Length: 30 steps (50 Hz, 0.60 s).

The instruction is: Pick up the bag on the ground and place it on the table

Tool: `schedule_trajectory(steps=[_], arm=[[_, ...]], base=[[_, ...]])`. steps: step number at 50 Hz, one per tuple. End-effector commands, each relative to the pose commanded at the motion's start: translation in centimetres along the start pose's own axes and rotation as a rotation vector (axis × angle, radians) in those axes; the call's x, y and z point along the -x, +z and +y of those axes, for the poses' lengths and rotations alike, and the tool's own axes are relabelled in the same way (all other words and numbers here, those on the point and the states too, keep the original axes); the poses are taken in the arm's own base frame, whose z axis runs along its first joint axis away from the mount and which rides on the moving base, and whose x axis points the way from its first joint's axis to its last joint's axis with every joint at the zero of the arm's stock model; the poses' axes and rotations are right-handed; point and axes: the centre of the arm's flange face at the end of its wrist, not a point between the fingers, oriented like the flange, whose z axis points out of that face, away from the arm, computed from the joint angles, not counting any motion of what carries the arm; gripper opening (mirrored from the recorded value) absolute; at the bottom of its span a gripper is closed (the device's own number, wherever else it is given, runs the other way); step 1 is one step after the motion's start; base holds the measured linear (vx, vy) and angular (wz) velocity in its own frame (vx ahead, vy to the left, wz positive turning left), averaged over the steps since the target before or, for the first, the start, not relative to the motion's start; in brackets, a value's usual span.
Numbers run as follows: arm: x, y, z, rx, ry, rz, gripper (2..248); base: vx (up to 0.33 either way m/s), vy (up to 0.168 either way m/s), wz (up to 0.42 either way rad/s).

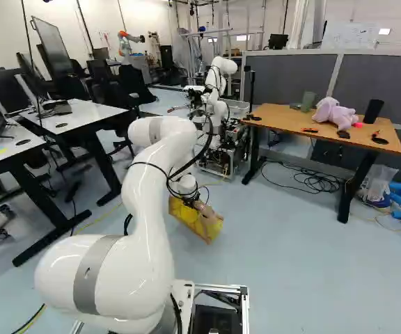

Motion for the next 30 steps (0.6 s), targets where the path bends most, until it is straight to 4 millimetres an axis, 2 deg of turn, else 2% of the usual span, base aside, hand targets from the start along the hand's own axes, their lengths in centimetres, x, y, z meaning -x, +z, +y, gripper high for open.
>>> schedule_trajectory(steps=[30], arm=[[-1.0, -3.4, 2.6, 0.027, 0.082, -0.030, 22]], base=[[0.000, 0.000, 0.000]])
